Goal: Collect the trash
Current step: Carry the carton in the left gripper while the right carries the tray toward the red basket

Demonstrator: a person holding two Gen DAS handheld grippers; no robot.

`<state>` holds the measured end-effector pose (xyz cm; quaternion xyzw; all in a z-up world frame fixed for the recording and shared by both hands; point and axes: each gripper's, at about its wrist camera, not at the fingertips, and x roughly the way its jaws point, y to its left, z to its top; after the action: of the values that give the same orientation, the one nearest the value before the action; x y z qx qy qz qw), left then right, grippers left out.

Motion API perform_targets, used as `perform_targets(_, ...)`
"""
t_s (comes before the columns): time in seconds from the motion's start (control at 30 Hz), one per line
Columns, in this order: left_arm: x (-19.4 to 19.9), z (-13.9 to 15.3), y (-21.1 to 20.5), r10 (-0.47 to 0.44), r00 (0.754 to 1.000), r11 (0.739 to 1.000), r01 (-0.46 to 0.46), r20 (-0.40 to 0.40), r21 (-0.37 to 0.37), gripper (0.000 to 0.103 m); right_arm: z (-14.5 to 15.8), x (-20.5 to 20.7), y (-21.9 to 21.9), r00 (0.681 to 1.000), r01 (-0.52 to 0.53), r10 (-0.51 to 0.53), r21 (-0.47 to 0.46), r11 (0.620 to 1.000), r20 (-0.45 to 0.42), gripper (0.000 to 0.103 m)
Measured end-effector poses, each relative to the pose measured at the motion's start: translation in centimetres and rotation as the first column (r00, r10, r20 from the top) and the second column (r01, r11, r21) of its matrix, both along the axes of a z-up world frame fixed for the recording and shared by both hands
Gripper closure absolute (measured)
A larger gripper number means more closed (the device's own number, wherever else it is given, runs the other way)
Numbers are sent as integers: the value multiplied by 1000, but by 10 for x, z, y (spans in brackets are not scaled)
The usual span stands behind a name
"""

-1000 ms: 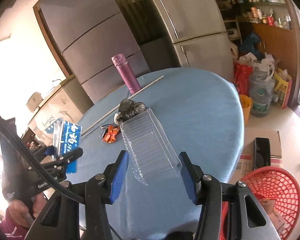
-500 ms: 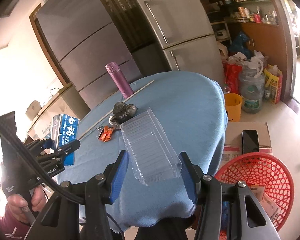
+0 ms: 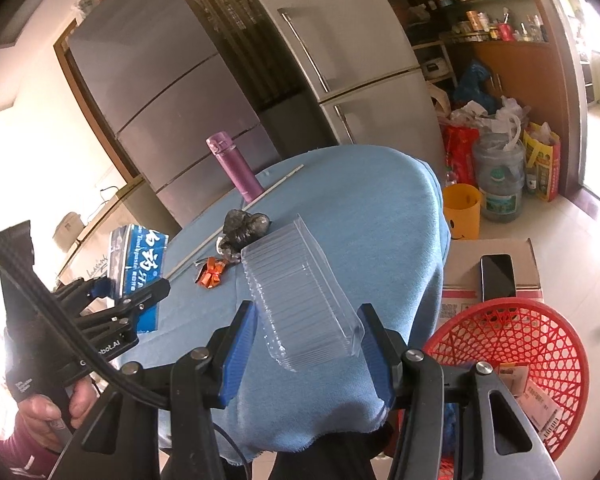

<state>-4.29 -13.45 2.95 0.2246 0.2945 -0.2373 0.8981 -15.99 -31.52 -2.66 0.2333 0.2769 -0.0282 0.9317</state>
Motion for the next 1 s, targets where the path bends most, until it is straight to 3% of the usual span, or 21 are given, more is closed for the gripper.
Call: perform_targets(1.0,-16,-7,-76,-129,991,989,130,-17,68,44,-20,-21,-56,994,106,-104,83,991,-25,48)
